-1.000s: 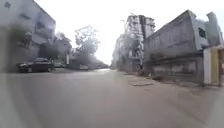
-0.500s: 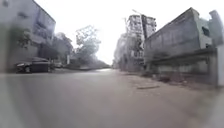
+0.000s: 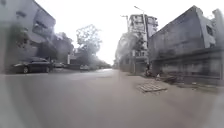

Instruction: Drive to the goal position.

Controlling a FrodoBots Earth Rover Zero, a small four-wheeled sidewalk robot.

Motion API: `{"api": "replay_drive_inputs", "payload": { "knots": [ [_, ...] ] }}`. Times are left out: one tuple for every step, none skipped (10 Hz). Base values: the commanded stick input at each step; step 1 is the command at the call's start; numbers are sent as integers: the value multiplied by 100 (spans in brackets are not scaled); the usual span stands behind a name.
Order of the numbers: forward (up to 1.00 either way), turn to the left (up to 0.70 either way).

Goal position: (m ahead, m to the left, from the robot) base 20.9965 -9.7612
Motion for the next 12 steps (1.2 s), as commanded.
{"api": "replay_drive_inputs", "payload": {
  "knots": [
    [100,6],
    [100,6],
    [100,6],
    [100,6],
    [100,6],
    [100,6],
    [100,6],
    [100,6],
    [100,6],
    [100,6],
    [100,6],
    [100,6]
  ]
}}
